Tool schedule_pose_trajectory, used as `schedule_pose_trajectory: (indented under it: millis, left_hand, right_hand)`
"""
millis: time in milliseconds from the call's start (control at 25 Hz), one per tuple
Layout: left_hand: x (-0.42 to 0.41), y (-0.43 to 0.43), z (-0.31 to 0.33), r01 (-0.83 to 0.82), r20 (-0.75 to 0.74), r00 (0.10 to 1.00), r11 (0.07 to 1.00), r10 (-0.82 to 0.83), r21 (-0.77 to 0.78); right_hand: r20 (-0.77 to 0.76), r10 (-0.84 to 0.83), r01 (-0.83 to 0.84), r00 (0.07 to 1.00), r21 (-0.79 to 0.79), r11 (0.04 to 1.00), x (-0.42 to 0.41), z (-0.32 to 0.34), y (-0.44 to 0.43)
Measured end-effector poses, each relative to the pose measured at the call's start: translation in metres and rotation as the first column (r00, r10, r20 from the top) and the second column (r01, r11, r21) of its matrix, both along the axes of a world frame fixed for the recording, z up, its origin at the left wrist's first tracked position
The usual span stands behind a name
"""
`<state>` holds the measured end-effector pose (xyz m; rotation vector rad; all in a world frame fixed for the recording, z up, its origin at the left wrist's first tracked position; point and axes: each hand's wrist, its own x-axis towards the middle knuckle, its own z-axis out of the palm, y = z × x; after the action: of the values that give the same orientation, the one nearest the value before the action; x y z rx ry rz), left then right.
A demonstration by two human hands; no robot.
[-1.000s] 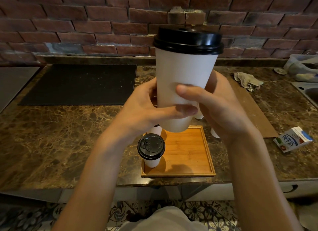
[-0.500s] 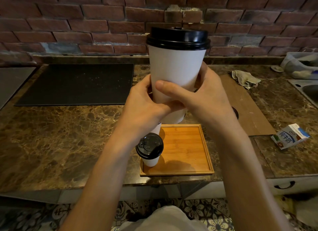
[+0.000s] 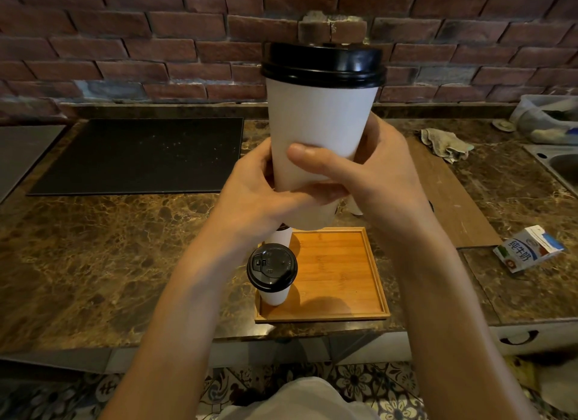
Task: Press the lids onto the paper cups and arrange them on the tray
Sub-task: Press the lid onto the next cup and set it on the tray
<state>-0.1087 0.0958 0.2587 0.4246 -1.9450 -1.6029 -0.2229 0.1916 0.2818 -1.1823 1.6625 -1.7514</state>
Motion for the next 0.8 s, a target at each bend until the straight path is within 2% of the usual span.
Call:
schedule_pose_trajectory:
  millis: [160, 320, 800]
  left_hand:
    - [0.003, -0.001, 0.002, 0.109, 0.005, 0.994, 0.993, -0.109, 0.047]
    - [0.005, -0.003, 0.001, 0.123, -0.008, 0.992, 0.992, -0.122, 0.041]
    - [-0.006, -0.004, -0.006, -0.061, -0.021, 0.998, 0.998, 0.060, -0.005]
  right_hand:
    - [0.067, 0.121, -0.122, 0.990, 0.020, 0.992, -0.007, -0.002, 0.001]
    - [0.086, 0.155, -0.158, 0.984, 0.031, 0.987, -0.008, -0.002, 0.001]
    - [-0.093, -0.043, 0.051, 0.995, 0.083, 0.995, -0.001, 0.002, -0.005]
